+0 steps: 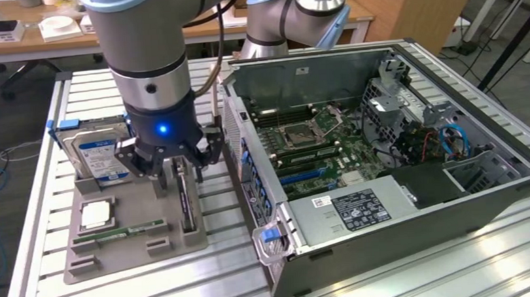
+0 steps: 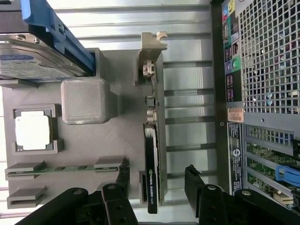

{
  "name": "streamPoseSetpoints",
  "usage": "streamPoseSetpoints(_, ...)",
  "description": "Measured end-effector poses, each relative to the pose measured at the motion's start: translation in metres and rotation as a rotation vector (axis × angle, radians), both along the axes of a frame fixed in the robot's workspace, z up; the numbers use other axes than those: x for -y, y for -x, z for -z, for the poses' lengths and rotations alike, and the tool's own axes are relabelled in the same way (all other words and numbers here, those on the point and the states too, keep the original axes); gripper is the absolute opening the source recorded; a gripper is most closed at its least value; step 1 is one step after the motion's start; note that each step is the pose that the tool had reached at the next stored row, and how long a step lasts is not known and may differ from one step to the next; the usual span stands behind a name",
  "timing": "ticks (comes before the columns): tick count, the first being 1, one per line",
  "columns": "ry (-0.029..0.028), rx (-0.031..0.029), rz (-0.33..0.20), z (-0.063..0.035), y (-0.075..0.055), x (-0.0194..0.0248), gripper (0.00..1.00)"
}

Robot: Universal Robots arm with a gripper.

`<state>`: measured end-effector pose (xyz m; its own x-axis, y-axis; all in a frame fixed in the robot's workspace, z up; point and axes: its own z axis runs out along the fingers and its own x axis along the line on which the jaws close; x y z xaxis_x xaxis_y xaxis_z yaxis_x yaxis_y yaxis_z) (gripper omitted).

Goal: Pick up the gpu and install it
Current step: 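Pick up the gpu and move the gpu toward the slot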

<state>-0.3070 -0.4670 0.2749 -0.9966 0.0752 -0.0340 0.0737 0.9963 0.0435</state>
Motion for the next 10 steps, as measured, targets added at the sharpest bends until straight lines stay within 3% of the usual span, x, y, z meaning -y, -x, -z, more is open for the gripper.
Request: streamPoseSetpoints(10,0.0000,0.0011,0.000,0.0072,0.0001,0.0000,0.59)
